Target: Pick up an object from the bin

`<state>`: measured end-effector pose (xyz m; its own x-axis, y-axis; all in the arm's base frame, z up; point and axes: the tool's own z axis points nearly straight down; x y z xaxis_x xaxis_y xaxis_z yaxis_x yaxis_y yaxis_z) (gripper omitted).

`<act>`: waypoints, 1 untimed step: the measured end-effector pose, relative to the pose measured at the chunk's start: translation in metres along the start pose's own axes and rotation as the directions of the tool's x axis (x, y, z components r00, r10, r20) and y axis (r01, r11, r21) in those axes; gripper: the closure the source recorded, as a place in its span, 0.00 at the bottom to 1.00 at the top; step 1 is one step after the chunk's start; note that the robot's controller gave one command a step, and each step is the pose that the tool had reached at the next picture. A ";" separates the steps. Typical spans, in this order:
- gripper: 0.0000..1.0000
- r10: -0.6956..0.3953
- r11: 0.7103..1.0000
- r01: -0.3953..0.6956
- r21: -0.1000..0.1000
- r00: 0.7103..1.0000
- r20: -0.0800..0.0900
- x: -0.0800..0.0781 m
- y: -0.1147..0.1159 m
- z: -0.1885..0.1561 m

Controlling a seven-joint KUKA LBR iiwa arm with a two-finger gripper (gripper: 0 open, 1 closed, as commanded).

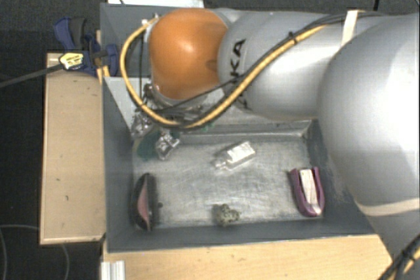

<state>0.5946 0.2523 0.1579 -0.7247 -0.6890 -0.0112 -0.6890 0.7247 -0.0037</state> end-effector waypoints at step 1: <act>1.00 0.007 1.000 -0.007 -0.004 1.000 -0.005 -0.001 0.000 -0.002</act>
Offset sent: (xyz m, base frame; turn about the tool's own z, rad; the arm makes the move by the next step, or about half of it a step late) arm 0.0000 0.0000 0.0008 0.0000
